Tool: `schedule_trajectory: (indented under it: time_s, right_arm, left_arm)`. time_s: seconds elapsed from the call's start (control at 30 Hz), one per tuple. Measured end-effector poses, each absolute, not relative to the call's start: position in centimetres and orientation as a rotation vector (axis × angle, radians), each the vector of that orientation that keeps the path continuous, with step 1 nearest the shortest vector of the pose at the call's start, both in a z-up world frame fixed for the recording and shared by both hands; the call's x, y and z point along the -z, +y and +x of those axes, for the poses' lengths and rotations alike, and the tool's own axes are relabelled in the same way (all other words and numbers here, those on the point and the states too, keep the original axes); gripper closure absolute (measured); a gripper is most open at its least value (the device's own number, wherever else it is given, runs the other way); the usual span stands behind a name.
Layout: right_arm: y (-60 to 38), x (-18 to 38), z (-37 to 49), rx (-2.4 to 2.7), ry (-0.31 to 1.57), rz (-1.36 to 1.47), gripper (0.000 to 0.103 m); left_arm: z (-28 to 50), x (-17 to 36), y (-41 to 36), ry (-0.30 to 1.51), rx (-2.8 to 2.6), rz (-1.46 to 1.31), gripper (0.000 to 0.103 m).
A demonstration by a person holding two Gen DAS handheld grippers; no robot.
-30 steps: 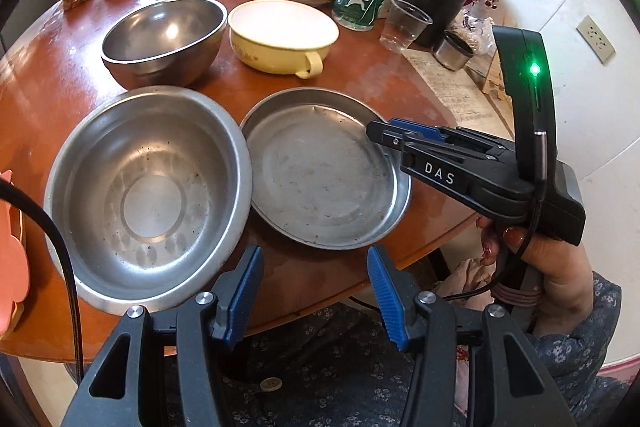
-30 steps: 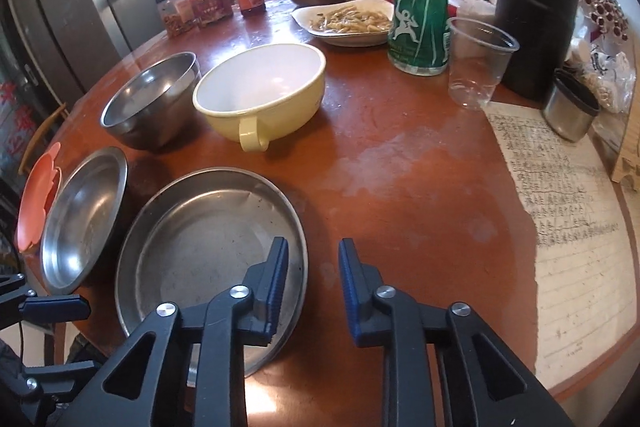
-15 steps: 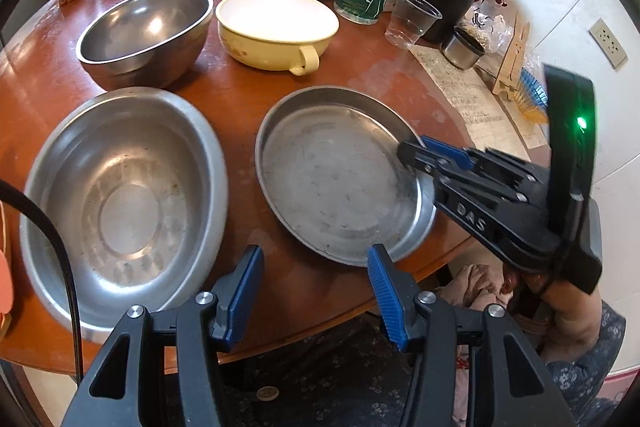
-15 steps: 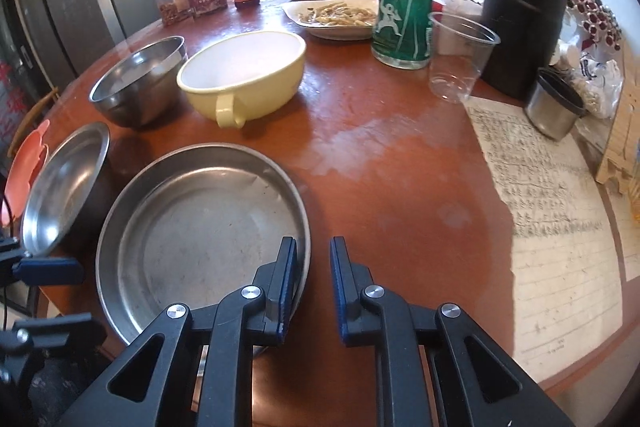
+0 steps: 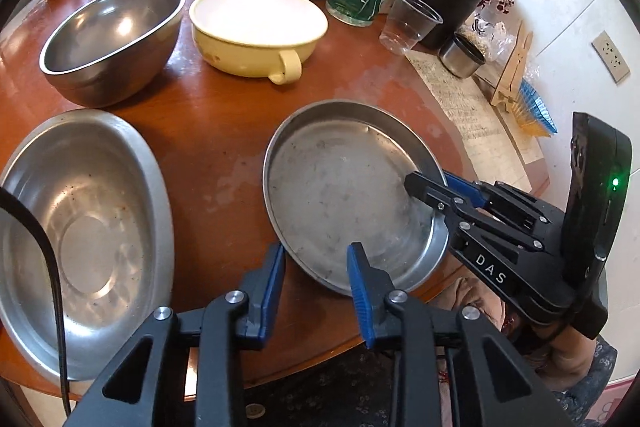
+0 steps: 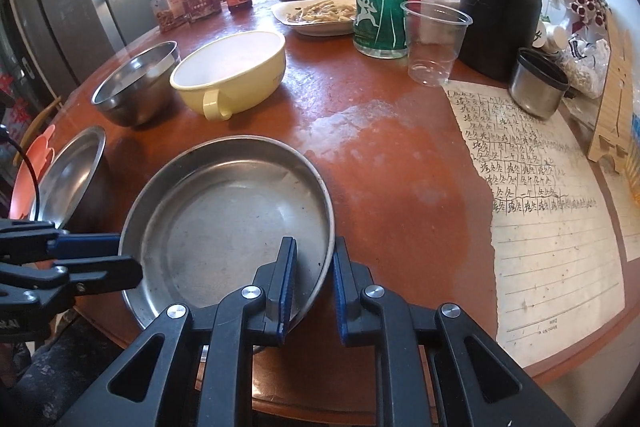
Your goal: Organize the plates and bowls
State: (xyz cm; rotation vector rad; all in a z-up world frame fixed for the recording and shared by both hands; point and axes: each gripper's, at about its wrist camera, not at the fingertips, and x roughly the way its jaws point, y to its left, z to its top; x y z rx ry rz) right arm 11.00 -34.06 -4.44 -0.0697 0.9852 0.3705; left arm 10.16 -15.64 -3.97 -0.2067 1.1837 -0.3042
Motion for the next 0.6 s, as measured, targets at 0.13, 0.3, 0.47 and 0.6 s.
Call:
schedule_trajectory:
  time_s: [0.13,0.3,0.47,0.6]
  right_arm:
    - [-34.4,4.4,11.2,-0.366,0.984,-0.058,0.086]
    - [-35.1,4.3,11.2,-0.362,0.989,-0.024,0.085]
    - [-35.3,3.1,11.1,-0.359,0.962,-0.016,0.085]
    - [-34.7,1.6,10.9,-0.367,0.927,-0.023,0.085]
  left_arm:
    - [10.4,3.9,-16.0,1.18,0.303,-0.195,0.074]
    - [10.3,2.8,-16.0,1.139,0.309,-0.178,0.074]
    - [10.1,1.7,-15.9,1.108,0.316,-0.174,0.074]
    - [9.5,0.2,-15.3,1.057,0.309,-0.162,0.074]
